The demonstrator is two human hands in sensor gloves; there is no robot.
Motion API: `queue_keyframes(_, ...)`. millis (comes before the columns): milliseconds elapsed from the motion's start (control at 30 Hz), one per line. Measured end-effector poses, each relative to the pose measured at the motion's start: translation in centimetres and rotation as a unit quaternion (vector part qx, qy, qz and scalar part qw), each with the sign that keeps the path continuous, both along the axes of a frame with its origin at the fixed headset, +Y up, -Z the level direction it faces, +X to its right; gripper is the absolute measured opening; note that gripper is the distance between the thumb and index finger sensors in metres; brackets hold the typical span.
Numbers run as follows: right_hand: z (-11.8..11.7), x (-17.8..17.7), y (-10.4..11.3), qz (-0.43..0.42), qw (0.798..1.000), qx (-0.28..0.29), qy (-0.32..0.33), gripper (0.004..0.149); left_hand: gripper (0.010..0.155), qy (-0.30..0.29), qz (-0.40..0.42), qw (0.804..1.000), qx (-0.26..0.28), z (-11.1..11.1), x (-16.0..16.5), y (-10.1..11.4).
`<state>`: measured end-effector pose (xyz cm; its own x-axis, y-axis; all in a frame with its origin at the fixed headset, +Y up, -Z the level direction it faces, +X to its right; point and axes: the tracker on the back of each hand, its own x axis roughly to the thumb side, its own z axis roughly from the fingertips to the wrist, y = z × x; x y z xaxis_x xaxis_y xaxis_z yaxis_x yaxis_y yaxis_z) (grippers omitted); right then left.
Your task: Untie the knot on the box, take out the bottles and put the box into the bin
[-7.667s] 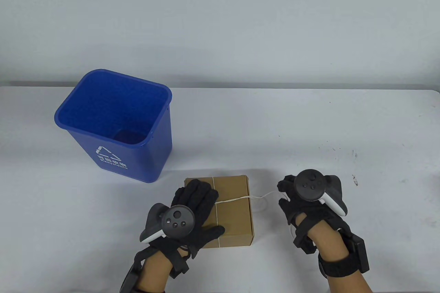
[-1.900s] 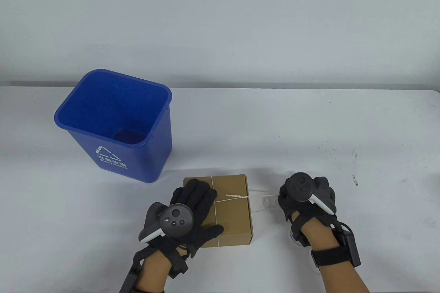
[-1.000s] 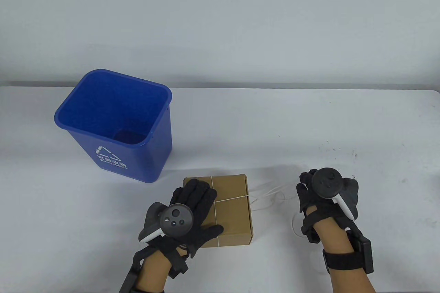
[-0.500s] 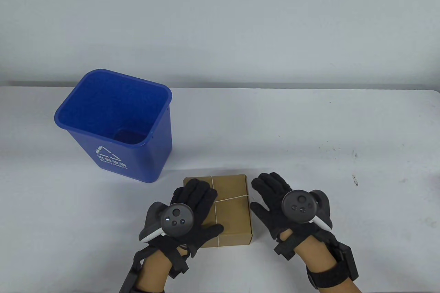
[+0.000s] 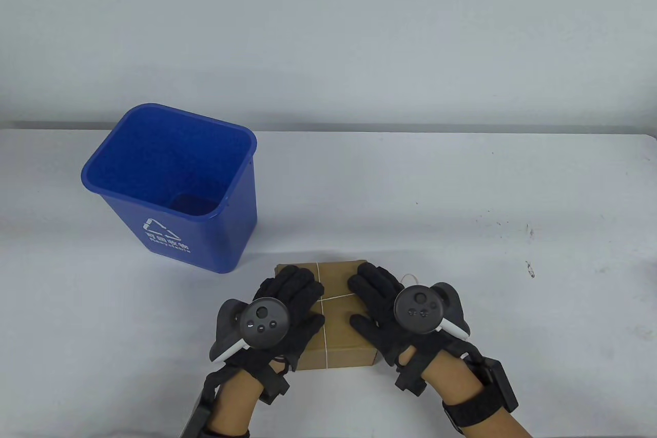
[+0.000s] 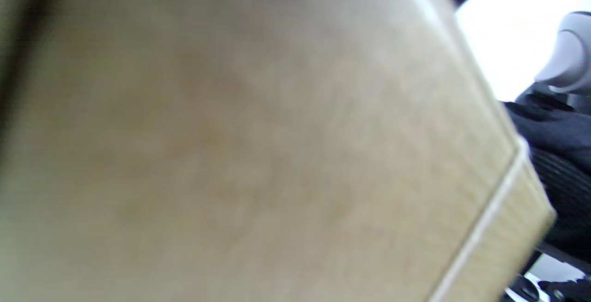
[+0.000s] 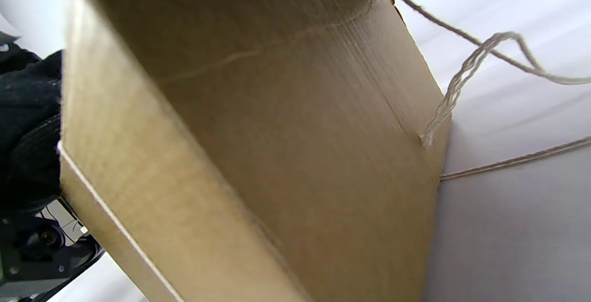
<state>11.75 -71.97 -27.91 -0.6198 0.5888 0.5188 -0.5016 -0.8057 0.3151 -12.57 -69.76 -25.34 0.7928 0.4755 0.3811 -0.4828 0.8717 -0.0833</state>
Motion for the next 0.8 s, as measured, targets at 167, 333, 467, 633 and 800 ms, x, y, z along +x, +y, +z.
queue_keyframes(167, 0.1, -0.1, -0.2, -0.002, 1.0, -0.005, 0.005, 0.072, 0.042, 0.038, -0.029, 0.999, 0.002, -0.3, 0.1, 1.0)
queue_keyframes(333, 0.6, -0.3, 0.0, 0.008, 1.0, 0.004, 0.0, 0.072, 0.042, 0.03, -0.063, 0.997, 0.019, 0.0, 0.5, 1.4)
queue_keyframes(467, 1.0, -0.4, 0.1, 0.017, 1.0, 0.01, -0.01, 0.072, 0.044, 0.044, -0.117, 0.991, 0.035, 0.5, -0.2, 1.5)
queue_keyframes(633, 0.9, -0.3, 0.1, 0.015, 1.0, 0.009, -0.011, 0.072, 0.045, 0.053, -0.102, 0.993, 0.032, 0.9, -2.1, 1.1)
queue_keyframes(800, 1.1, -0.3, 0.1, 0.022, 1.0, 0.015, -0.012, 0.072, 0.044, 0.063, -0.078, 0.995, 0.007, 0.8, -4.0, 0.7)
